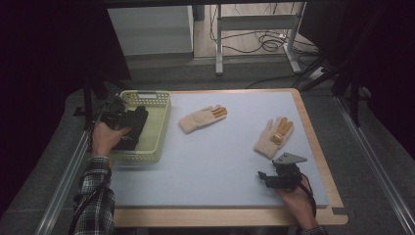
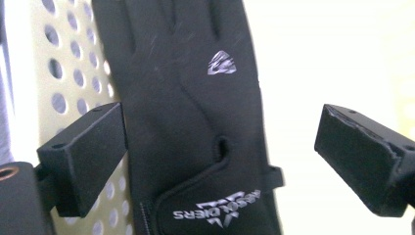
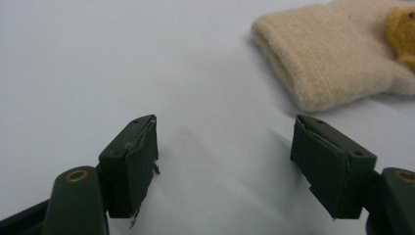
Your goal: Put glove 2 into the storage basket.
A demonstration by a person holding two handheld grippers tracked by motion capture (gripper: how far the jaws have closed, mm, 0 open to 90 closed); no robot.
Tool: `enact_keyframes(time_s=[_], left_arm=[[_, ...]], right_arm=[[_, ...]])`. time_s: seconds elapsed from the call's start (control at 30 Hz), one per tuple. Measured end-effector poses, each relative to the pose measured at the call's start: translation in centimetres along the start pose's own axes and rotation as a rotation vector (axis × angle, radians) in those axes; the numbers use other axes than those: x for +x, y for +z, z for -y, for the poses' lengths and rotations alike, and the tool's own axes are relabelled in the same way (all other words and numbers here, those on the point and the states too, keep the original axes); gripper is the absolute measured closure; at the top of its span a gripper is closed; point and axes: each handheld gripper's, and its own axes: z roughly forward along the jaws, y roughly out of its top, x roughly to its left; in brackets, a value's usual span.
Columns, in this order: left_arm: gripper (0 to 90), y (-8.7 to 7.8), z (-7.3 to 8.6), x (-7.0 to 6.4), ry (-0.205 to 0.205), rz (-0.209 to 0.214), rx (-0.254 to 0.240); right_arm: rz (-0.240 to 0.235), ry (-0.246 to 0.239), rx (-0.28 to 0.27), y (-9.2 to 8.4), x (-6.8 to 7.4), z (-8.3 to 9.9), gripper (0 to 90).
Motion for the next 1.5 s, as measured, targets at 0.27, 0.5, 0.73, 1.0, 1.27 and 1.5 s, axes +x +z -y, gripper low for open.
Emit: enact_keyframes(time_s=[0.27, 0.5, 0.73, 1.0, 1.27, 1.5], left_arm=[[3.2, -2.9, 1.5, -2.2, 0.127, 0.075, -0.163], [1.4, -5.5, 3.2, -6.0, 0.272, 0.136, -0.287], [0.5, -6.9, 5.8, -10.3, 0.363, 0.208, -0.379], [0.0, -7.1, 9.5, -15.0, 0.447, 0.273, -0.449], [0.0, -5.1, 13.0, -18.6, 0.509, 0.315, -0.445], [0.0, -1.8, 15.3, -19.8, 0.537, 0.293, -0.399]], right_arm=[[0.0, 0.0, 0.0, 0.0, 0.0, 0.0, 25.4], [0.001, 0.0, 0.001, 0.0, 0.0, 0.0, 25.3], [0.002, 0.001, 0.004, 0.0, 0.0, 0.0, 25.2], [0.002, 0.001, 0.004, 0.0, 0.0, 0.0, 25.2], [0.002, 0.001, 0.004, 0.0, 0.0, 0.0, 25.2], [0.0, 0.001, 0.005, 0.0, 0.0, 0.0, 24.8]])
